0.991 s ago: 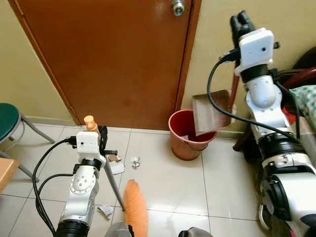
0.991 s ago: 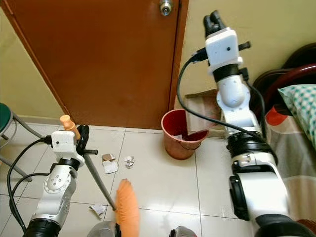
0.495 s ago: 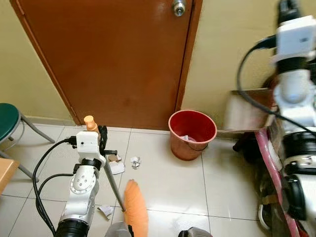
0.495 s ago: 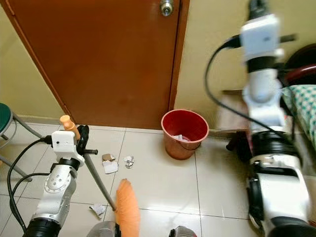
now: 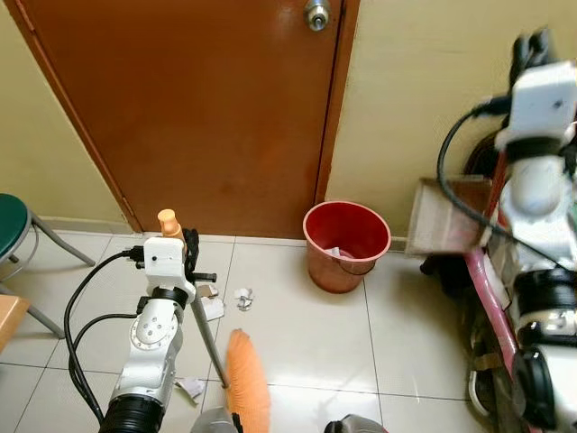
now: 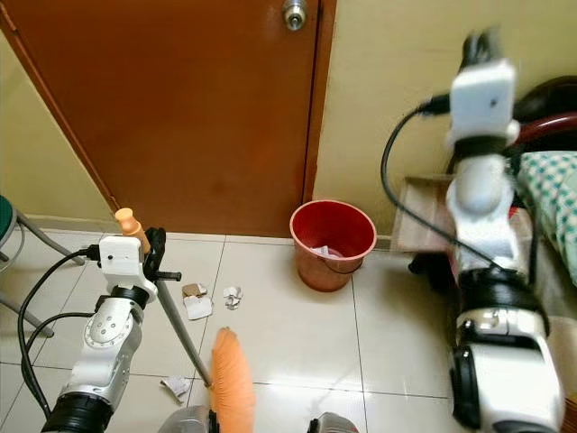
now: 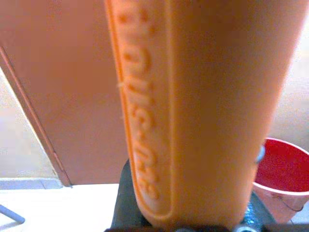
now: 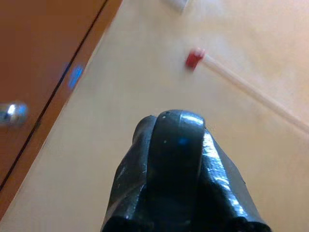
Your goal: Sweep floor
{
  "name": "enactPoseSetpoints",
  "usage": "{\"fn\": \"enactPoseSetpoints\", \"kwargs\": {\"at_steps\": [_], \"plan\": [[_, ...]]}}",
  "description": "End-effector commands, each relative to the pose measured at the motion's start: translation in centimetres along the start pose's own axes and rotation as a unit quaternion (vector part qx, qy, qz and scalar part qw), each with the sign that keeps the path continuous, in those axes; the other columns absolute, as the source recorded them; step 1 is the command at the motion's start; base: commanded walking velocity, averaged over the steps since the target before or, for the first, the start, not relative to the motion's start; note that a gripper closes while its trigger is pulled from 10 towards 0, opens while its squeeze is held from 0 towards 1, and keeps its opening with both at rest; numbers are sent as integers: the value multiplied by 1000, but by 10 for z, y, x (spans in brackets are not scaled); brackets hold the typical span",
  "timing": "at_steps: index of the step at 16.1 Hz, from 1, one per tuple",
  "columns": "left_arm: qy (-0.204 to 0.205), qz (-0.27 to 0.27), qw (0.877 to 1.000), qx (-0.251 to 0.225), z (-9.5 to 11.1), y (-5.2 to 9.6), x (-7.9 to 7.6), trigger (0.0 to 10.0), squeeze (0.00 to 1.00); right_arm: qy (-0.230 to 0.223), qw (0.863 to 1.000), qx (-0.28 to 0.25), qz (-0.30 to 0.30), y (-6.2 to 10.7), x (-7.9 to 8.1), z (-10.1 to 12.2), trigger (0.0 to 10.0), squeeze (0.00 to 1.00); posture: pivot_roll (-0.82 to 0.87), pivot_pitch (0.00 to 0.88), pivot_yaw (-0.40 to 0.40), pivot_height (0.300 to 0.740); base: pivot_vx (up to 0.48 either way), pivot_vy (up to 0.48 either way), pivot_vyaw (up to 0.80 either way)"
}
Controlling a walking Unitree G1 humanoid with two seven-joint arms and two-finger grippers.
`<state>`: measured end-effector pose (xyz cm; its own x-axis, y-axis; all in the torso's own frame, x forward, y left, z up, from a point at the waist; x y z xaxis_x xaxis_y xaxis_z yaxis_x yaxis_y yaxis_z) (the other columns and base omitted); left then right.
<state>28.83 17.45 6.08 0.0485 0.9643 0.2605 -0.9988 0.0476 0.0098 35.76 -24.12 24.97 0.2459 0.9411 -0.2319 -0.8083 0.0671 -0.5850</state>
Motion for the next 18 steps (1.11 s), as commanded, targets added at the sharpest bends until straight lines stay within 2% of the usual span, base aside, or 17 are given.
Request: {"fn": "enactPoseSetpoints", "kwargs": {"at_steps": [1,6,10,11,14,16,18], "plan": [[-49,-14,998,29,-11,3,6,10000,0,-5,1000,-19,-7,-2,1,10,10000,0,7,0,4,740,0,0,0],[-53,-11,998,25,-10,3,9,10000,0,-18,1000,14,-11,14,6,-4,10000,0,13,0,3,740,0,0,0],[-54,-8,998,20,-9,6,10,10000,0,-30,998,61,-12,37,14,-24,10000,0,25,0,0,740,0,0,0],[-54,-10,998,18,-8,8,10,10000,0,-39,995,92,-14,51,20,-36,10000,0,32,0,-4,740,0,0,0],[-54,-13,998,20,-12,13,10,10000,0,-54,990,131,-12,71,29,-52,10000,0,34,0,2,740,0,0,0],[-53,-11,998,32,-18,19,12,10000,0,-97,978,181,-23,92,41,-68,10000,0,19,0,35,740,0,0,0],[-45,-2,998,40,-20,22,15,10000,0,-117,971,204,-28,101,46,-75,10000,0,18,0,37,740,0,0,0]]}}
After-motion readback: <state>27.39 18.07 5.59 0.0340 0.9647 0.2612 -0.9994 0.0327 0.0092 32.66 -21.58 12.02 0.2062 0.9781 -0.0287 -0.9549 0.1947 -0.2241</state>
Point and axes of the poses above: a point about 5 cm out from each wrist's last joint towards the gripper, its own y axis pointing back from the gripper into the wrist, its own z axis along the axis of the wrist's last joint, x = y × z, the point moved 1 cm from there along -y, pointing out of the wrist towards the gripper, and after that the axes turned 12 degrees about -y, right-handed, at the moved point
